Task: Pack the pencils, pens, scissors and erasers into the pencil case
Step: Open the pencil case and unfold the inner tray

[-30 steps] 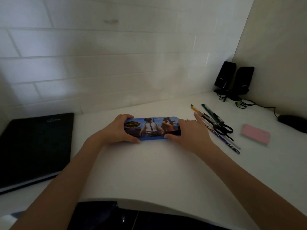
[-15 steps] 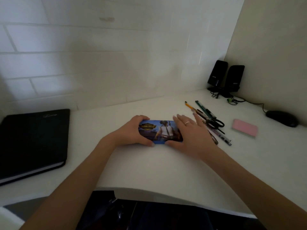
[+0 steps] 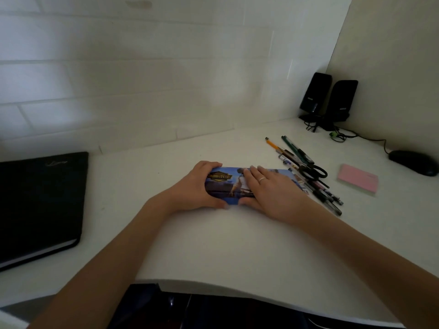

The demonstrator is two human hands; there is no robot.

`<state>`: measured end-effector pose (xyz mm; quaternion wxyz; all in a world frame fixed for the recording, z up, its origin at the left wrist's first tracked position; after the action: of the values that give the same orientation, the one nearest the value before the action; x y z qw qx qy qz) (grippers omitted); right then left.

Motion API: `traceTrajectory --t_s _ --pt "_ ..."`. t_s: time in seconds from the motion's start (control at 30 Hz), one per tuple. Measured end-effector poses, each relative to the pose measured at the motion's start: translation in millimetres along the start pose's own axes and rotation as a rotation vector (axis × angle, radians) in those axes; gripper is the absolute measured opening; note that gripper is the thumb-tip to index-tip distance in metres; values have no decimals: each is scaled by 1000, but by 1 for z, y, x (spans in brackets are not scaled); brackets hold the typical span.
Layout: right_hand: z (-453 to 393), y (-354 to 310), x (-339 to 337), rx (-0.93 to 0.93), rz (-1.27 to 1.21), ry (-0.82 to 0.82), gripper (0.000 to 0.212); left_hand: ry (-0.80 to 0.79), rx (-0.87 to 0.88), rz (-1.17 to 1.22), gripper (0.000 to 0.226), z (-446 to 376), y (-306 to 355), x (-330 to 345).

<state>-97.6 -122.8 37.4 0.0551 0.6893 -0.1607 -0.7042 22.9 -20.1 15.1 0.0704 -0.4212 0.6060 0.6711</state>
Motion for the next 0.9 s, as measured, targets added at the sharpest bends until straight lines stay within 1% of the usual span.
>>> traceTrajectory --t_s 0.1,0.2,0.33,0.4,0.43,0.47,0.57,0.6,0.67,0.77,0.83,0.9 --pt "-2 2 -3 -11 24 1 80 6 1 5 98 0 1 -1" --pt "-3 4 -12 -29 40 32 78 24 8 95 98 2 1 -2" --pt "-5 14 -27 -63 15 154 65 60 36 200 110 3 -1 -6" --pt "-9 19 -32 -59 -30 201 63 79 29 239 110 3 -4 -8" --pt "-11 23 -34 -47 -52 213 66 89 21 250 104 3 -5 -10" --pt "-12 26 -36 -20 -80 219 67 104 15 264 92 3 -5 -12" --pt "-13 38 -39 100 -159 273 64 171 17 368 37 3 -2 -18" --pt "-13 39 -41 127 -175 313 63 195 21 401 27 3 -1 -19" --pt "-11 38 -45 147 -209 439 59 261 12 420 23 4 0 -21" --pt "-7 37 -50 115 -230 652 43 384 -30 480 20 3 -7 -26" --pt "2 37 -51 103 -232 790 37 420 -55 508 24 -1 -14 -28" --pt "14 32 -46 65 -205 885 31 438 -47 443 24 -5 -18 -29"
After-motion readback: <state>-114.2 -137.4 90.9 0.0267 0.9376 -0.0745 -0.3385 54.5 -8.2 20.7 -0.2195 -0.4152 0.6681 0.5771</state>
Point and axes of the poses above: each hand's wrist, its own z-axis away from the middle knuckle, its own x-axis out of the palm, y = z × x, the point moved 6 cm from there along -z, towards the middle knuckle, and after that the axes turned 3 degrees about z, right-handed, at the moved point
